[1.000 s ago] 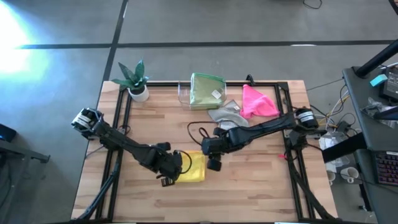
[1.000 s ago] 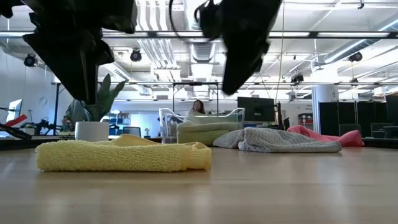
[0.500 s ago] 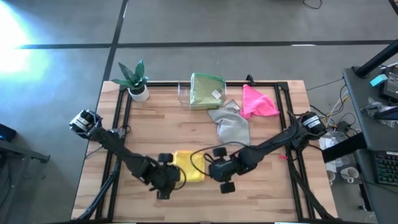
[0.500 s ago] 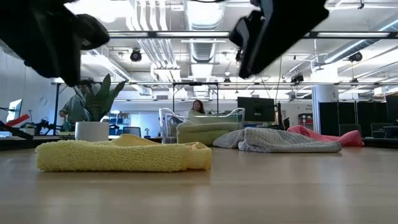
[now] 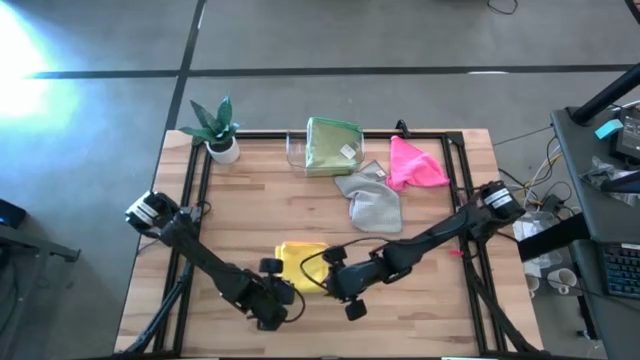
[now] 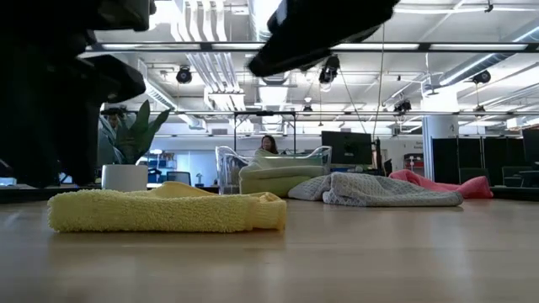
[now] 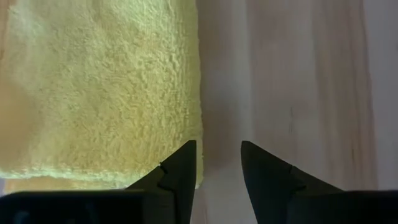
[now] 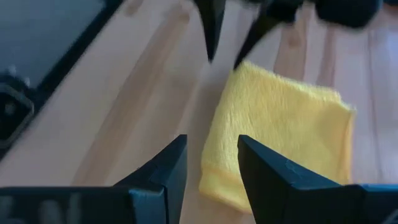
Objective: Fold microfiber towels
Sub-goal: Put the yellow microfiber cloth into the transparent bin
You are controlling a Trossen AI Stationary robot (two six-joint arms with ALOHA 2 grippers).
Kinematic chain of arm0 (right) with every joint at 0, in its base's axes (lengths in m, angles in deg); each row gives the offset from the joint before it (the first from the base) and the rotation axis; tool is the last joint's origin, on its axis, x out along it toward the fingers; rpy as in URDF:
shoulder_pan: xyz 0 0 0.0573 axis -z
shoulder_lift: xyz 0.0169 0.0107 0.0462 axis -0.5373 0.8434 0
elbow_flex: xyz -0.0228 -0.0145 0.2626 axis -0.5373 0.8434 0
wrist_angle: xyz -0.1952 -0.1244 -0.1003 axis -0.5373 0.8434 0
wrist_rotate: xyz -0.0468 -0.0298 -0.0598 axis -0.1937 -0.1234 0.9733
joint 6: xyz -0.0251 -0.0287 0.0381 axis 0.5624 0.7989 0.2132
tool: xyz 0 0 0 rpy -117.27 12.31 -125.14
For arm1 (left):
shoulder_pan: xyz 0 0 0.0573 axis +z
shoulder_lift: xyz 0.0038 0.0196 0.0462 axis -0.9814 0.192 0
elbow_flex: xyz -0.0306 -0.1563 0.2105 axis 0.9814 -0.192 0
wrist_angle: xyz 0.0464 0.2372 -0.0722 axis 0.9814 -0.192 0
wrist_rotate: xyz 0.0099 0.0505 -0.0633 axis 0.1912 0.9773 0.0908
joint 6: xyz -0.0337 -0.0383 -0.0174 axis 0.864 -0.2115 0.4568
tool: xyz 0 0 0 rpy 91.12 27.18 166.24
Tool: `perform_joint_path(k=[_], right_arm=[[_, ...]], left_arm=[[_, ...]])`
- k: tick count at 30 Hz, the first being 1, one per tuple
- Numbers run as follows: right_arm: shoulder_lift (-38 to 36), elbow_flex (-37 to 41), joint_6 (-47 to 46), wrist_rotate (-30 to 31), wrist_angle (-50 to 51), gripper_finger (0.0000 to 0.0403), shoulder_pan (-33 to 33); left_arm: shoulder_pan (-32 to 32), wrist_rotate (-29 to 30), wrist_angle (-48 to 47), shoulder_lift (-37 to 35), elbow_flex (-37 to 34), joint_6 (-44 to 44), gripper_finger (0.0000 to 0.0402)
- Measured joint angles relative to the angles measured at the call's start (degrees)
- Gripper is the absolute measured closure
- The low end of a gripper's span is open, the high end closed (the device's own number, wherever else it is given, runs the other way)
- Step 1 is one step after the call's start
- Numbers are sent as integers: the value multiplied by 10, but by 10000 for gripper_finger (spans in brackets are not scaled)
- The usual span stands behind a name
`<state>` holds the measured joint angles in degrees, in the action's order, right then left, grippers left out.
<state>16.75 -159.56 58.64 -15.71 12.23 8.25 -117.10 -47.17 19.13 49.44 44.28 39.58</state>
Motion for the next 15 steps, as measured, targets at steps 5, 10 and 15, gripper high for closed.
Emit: perform_joint_path(k=[5, 10, 15], right_arm=[[45, -7, -5, 0, -44, 253, 0], [73, -24, -9, 0, -48, 238, 2], [92, -29, -27, 0, -48, 227, 15]], left_arm=[[0, 20, -2, 9, 0, 13, 290], [0, 49, -3, 9, -3, 15, 290], [0, 61, -1, 15, -5, 15, 290]])
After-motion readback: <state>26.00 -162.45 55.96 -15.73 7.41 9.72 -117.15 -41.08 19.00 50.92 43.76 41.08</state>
